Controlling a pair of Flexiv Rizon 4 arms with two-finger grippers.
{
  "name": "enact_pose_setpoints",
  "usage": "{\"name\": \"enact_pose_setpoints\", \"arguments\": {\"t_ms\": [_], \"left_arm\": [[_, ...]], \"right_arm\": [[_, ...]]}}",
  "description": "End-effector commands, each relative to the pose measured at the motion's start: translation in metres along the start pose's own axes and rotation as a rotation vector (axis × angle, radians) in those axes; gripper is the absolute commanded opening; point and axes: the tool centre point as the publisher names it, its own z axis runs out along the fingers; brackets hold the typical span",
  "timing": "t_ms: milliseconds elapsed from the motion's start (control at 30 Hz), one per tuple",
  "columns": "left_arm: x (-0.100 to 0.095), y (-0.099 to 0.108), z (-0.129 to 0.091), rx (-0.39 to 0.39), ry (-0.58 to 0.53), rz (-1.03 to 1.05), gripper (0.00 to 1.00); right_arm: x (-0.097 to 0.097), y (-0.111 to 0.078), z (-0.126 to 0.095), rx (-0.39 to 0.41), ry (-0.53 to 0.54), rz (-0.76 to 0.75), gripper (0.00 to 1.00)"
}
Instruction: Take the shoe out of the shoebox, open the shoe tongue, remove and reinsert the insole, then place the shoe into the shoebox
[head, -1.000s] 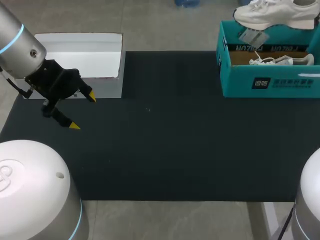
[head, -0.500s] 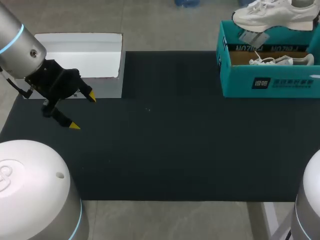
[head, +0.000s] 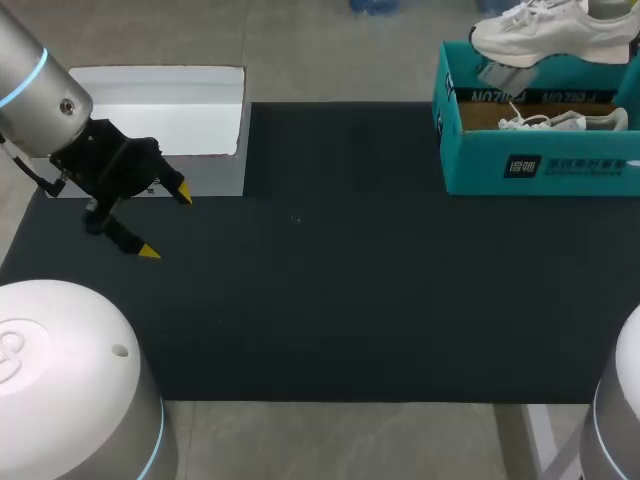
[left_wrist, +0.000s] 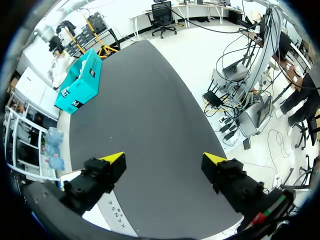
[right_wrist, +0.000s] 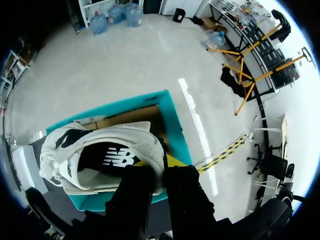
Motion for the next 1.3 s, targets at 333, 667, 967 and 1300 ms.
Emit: {"name": "enact_pose_setpoints", "arguments": {"t_ms": [333,667,967,1300], "left_arm": [[0.000,0.000,0.000,-0.002,0.001,0.000,1.00],[0.000,0.000,0.000,-0.002,0.001,0.000,1.00],[0.000,0.000,0.000,-0.002,0.001,0.000,1.00],[0.000,0.000,0.000,-0.002,0.001,0.000,1.00]], "right_arm": [[0.005,0.009,0.058,0.024,0.009,-0.031,0.00],[0.002,0.015,0.088,0.001,0.011,-0.012,0.00],[0.003,0.020,0.093,-0.008,0.014,0.012,0.00],[0.010,0.020,0.105,-0.001,0.015,0.015,0.00]]}}
